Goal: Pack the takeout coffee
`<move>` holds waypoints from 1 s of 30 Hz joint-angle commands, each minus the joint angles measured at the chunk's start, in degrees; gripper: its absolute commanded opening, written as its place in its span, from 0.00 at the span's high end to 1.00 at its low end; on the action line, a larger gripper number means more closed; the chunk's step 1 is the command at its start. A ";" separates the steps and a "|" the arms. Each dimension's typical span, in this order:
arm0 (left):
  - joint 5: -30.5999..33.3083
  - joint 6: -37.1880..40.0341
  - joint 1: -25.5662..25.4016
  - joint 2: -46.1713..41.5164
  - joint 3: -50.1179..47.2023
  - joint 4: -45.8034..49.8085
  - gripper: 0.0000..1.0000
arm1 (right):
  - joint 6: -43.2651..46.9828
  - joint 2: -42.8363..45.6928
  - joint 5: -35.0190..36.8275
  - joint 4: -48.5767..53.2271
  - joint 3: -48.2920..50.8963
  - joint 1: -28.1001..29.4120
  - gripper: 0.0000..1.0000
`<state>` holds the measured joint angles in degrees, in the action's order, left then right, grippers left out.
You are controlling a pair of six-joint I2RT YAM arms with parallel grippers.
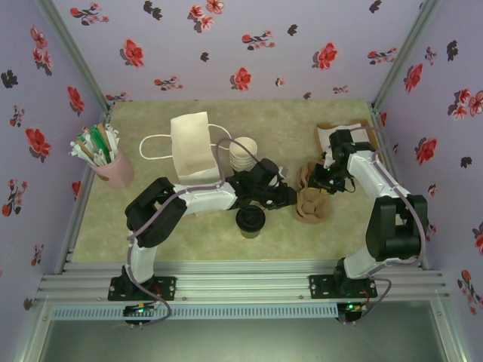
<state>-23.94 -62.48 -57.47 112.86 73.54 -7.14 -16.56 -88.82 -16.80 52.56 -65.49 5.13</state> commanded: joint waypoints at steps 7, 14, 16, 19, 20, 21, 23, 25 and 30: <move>1.05 0.16 -0.71 0.70 -0.14 1.16 0.77 | -1.68 2.18 -4.69 0.21 0.69 0.01 0.68; 1.19 -0.26 -0.69 0.70 -1.24 0.73 0.77 | -1.70 2.85 -5.23 0.69 0.19 -0.20 0.68; 1.18 -0.43 -0.71 0.74 -1.53 0.46 0.77 | -1.68 2.94 -5.30 0.82 0.03 -0.28 0.69; 1.18 -0.54 -0.71 0.82 -1.77 0.37 0.77 | -1.72 3.00 -6.24 0.82 -0.01 -0.38 0.69; 1.27 -0.54 -0.73 0.81 -1.82 0.37 0.77 | -1.71 2.99 -6.33 0.80 0.00 -0.37 0.69; 1.31 -0.54 -0.71 0.81 -1.90 0.37 0.77 | -1.72 3.10 -6.49 0.88 0.02 -0.38 0.69; 1.40 -0.54 -0.71 0.94 -1.91 0.37 0.77 | -1.72 3.21 -6.72 1.06 0.02 -0.38 0.69; 1.36 -0.62 -0.75 1.19 -1.97 0.26 0.77 | -1.81 3.44 -6.95 1.06 0.01 -0.38 0.69; 1.40 -0.80 -0.71 1.57 -1.90 0.09 0.77 | -1.81 3.91 -7.22 1.47 0.10 -0.38 0.69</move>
<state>-23.51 -62.52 -57.47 112.86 72.95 -7.07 -16.78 -87.07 -18.22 52.86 -65.17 4.58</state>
